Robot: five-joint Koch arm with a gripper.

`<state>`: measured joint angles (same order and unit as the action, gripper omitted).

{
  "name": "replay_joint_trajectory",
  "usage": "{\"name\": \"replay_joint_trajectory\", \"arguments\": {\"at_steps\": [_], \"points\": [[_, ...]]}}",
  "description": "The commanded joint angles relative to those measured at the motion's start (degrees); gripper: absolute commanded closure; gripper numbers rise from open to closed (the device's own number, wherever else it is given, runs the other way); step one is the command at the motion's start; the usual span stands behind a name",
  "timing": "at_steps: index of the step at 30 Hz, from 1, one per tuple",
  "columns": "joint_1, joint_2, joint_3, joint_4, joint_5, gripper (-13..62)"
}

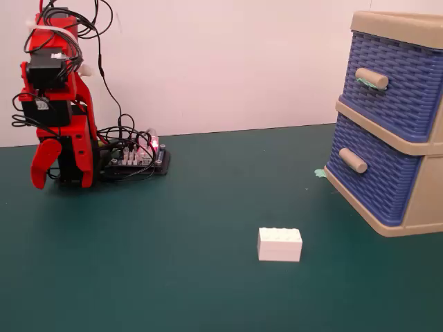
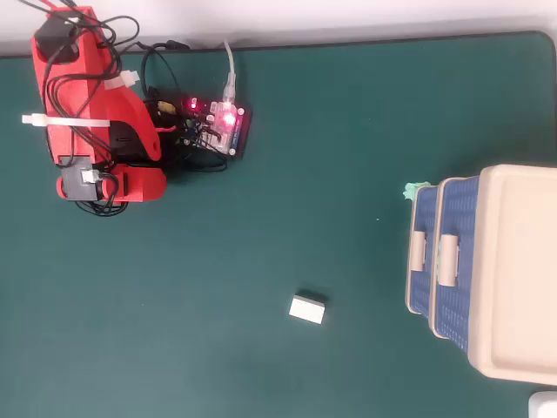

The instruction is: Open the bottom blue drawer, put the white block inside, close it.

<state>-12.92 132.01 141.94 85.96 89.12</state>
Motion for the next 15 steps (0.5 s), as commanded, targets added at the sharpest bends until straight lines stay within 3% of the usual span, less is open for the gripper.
{"name": "replay_joint_trajectory", "arguments": {"at_steps": [1,10,15], "points": [[-0.35,2.72,0.35,8.17,0.70,15.1],[-0.79,2.72,-0.18,8.17,1.14,15.3],[-0.97,2.72,-13.62,7.91,4.13,15.5]]}}
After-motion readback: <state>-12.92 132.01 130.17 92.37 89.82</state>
